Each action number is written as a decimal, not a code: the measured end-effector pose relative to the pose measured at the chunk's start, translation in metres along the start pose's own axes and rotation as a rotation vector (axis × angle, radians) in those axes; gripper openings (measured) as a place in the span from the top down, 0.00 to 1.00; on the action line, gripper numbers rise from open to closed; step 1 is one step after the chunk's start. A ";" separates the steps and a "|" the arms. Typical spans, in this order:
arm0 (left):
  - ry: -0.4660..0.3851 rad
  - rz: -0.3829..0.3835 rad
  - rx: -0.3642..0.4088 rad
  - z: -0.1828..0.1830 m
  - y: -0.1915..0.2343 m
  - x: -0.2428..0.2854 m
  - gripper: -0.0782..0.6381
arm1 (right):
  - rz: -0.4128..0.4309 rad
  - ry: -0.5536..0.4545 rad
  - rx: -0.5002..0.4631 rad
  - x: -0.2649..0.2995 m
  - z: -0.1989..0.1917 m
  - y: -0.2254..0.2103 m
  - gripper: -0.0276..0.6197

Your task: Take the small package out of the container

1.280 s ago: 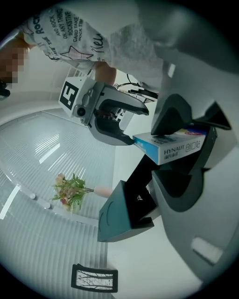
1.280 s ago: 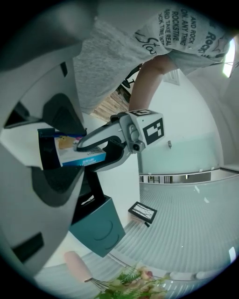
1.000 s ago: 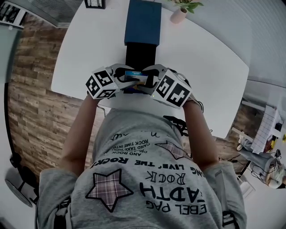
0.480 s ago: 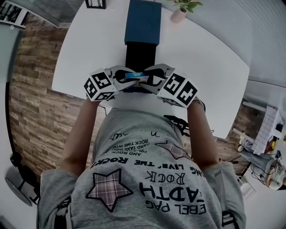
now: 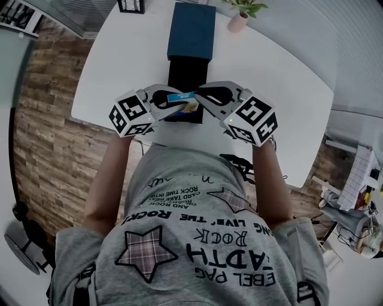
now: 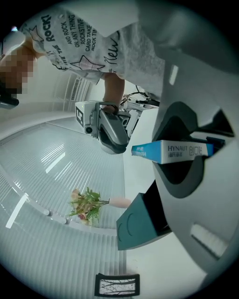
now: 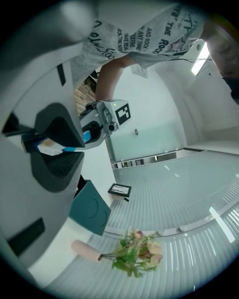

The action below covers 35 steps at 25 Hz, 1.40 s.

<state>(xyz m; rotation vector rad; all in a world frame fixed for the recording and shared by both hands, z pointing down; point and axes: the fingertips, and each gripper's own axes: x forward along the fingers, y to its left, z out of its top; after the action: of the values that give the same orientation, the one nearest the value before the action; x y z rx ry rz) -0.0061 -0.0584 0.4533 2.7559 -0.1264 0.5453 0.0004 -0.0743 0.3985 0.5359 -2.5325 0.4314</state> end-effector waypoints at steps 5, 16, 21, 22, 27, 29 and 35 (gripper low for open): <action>-0.033 0.114 0.067 0.019 -0.001 -0.012 0.77 | -0.106 -0.068 -0.020 -0.023 0.014 -0.010 0.91; -0.097 0.420 0.091 0.051 0.020 -0.063 0.77 | -0.236 -0.132 -0.064 -0.062 0.029 -0.023 0.91; -0.126 0.545 0.052 0.059 0.028 -0.091 0.77 | -0.300 -0.164 -0.078 -0.080 0.034 -0.031 0.91; -0.131 0.566 0.055 0.061 0.028 -0.096 0.77 | -0.313 -0.174 -0.077 -0.084 0.035 -0.032 0.91; -0.074 0.670 0.106 0.065 0.023 -0.114 0.77 | -0.397 -0.249 -0.047 -0.107 0.044 -0.040 0.91; -0.085 0.696 0.106 0.068 0.021 -0.120 0.77 | -0.433 -0.281 -0.024 -0.118 0.045 -0.046 0.91; -0.211 0.734 0.041 0.083 0.015 -0.140 0.77 | -0.529 -0.358 0.059 -0.146 0.045 -0.054 0.91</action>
<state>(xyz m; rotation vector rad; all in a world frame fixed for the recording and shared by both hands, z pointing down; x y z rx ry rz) -0.1076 -0.0971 0.3312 2.7369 -1.2120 0.4162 0.1215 -0.0969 0.2934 1.3640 -2.5644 0.2252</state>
